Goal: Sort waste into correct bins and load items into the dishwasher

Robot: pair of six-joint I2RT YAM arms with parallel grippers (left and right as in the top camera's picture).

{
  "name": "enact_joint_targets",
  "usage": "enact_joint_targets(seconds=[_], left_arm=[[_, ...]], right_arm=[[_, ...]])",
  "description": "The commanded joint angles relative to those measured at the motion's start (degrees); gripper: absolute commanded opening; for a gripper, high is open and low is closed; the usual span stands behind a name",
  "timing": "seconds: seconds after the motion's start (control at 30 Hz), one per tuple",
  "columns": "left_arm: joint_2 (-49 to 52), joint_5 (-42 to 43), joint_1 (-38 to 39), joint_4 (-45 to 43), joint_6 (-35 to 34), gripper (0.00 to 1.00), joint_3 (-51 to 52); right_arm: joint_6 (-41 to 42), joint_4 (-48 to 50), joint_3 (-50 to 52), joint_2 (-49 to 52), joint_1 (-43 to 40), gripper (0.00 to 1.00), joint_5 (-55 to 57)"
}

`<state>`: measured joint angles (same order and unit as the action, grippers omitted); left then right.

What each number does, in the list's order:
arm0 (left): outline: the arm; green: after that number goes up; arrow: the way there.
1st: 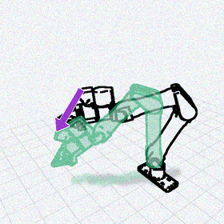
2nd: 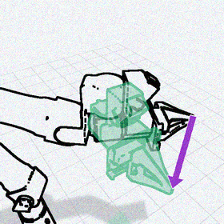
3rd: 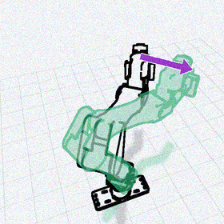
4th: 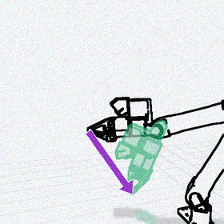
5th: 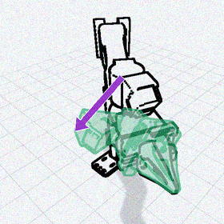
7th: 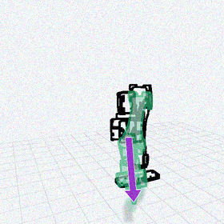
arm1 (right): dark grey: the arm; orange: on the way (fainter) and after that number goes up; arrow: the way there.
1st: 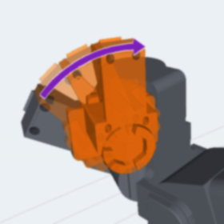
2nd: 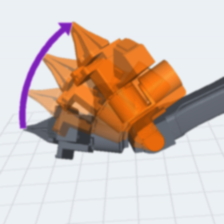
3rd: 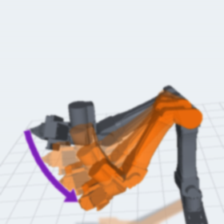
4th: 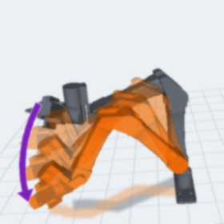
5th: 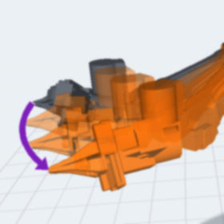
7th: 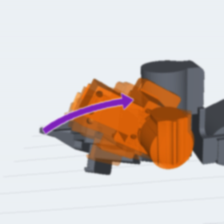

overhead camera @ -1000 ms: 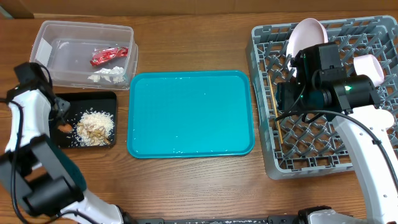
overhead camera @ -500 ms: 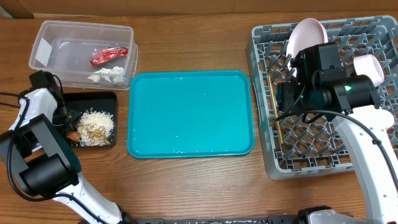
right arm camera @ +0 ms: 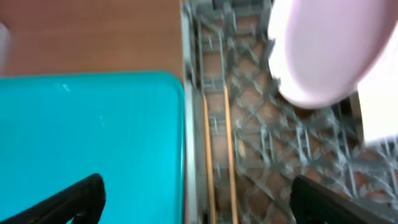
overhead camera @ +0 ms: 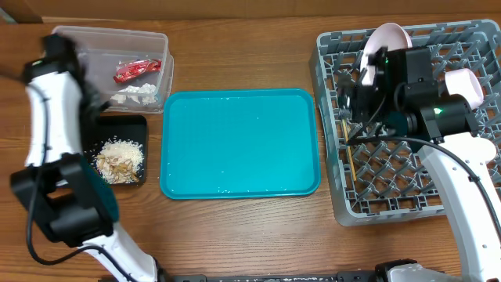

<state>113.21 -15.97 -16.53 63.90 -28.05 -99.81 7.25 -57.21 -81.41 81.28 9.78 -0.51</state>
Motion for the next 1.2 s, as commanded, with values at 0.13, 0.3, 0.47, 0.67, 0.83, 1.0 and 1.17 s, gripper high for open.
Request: enact_joint_targets(seconds=[0.13,0.3,0.47,0.67,0.83,1.0,1.17], left_arm=[[-3.5,14.7,17.4,7.7,23.6,0.88,-1.6],[-3.5,20.8,20.3,26.4,24.4,0.84,-1.6],[-5.5,23.1,20.4,31.8,24.3,0.82,-0.9],[-24.6,23.1,20.5,21.0,24.2,0.88,14.0],[-59.6,18.2,20.5,0.4,17.0,1.0,37.4],[-75.8,15.9,20.5,-4.5,12.6,1.0,44.6],[-80.3,15.9,20.5,-3.8,12.6,1.0,44.8]], right_arm=[[1.4,7.6,-0.6,0.9,-0.2,1.0,-11.2],[1.6,-6.7,-0.6,3.8,-0.2,1.0,-11.2],[2.1,-16.3,-0.6,3.5,-0.7,1.0,-10.5],[3.7,-12.5,3.5,-5.4,-2.5,1.0,-6.9],[3.5,3.0,22.6,-35.8,-2.5,1.0,0.0],[3.5,1.4,28.6,-50.3,-2.5,1.0,2.6],[3.5,-6.2,28.6,-52.2,-2.5,1.0,2.6]])
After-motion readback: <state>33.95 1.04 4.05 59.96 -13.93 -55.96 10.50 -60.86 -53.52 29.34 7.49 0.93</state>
